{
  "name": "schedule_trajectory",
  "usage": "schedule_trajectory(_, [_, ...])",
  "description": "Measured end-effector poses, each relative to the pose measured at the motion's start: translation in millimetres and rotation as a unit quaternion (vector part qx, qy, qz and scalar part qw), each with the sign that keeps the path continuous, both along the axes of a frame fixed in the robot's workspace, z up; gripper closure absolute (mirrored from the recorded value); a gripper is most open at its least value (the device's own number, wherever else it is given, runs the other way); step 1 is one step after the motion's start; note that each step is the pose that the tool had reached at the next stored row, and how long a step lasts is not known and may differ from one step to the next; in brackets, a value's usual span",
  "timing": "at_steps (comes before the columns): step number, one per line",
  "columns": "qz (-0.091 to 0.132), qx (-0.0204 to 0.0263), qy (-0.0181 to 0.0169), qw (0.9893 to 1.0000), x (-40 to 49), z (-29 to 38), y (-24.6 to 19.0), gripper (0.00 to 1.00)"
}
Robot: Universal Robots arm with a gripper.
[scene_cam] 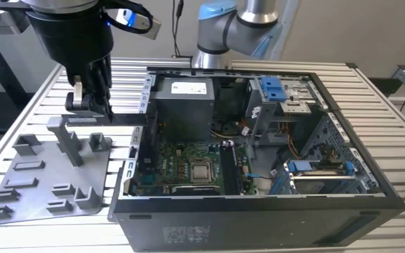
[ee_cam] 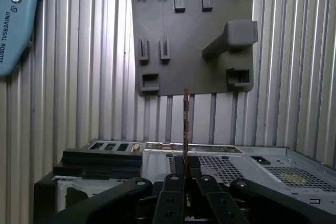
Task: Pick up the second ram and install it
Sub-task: 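Pick up the second ram and move it above second insertion slot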
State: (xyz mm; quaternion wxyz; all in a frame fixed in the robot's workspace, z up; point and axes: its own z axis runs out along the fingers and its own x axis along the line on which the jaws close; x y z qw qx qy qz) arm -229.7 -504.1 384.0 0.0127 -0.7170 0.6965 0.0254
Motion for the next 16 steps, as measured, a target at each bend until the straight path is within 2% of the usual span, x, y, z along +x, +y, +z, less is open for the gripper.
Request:
schedule_trajectory(7, [0.0, -0.0001, 0.0001, 1.0, 17.2, 0.1, 2.2, 0.86])
schedule_trajectory(16, [0.0, 0.0, 0.0, 1.0, 49.5, 0.0, 6.3, 0.86])
